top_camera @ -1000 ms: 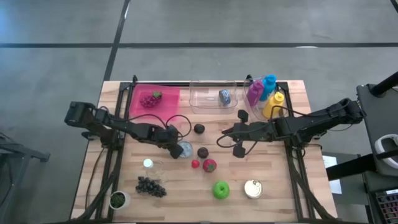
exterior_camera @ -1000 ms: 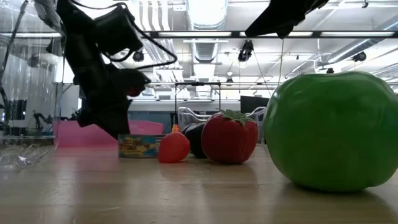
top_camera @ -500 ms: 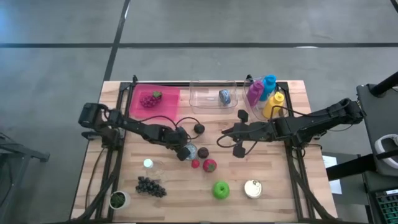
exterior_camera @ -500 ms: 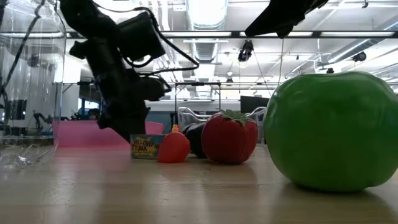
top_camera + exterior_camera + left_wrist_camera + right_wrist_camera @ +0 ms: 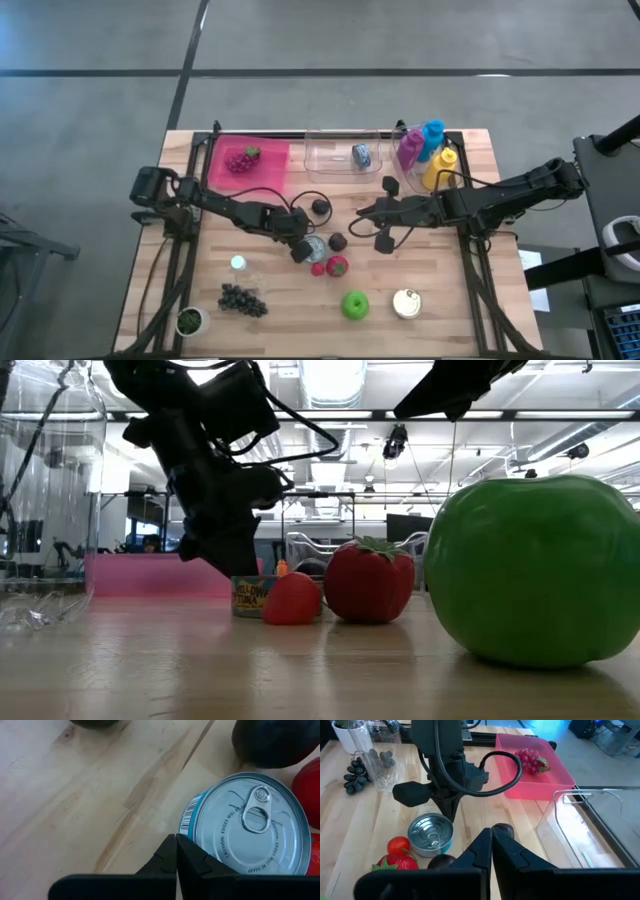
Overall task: Pick & Place Food Item
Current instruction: Move the light blue tuna can to the center of the table, then put the top plum into the pink bin
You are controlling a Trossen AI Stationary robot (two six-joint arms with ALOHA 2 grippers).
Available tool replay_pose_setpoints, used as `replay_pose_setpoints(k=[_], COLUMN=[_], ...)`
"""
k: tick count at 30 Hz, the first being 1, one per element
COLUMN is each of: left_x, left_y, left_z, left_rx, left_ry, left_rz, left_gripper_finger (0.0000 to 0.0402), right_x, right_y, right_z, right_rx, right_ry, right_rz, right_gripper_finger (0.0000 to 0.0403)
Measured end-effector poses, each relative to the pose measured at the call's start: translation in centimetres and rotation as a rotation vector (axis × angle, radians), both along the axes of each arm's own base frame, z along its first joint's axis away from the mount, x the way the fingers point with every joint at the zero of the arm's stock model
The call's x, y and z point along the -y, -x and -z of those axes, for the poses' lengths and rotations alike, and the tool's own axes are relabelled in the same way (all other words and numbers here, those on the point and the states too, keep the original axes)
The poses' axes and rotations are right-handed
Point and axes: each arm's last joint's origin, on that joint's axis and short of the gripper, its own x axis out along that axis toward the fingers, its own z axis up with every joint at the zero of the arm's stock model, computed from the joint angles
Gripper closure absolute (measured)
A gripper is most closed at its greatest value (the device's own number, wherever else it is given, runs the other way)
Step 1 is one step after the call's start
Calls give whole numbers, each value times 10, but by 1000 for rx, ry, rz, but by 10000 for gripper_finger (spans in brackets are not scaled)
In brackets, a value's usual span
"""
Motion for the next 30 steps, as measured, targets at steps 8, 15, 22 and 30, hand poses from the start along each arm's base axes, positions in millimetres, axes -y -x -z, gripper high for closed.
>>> replay_pose_setpoints(k=[8, 15, 22, 30], left_x=[-1, -3, -7, -7], left_y=[1, 10, 25, 35], left_z=[0, -19, -52, -75], left_rx=[-8, 1, 62, 128], left_ry=[-48, -99, -184, -234], left_rz=[26, 7, -47, -41], left_gripper_finger=[400, 400, 400, 400], right_x=[0, 0, 0, 0], right_y=[0, 0, 0, 0], right_z=[0, 0, 0, 0], right_rx=[0, -1, -1, 1], right_ry=[0, 1, 1, 0], right_rz=[0, 0, 0, 0], right_gripper_finger=[394, 394, 394, 394])
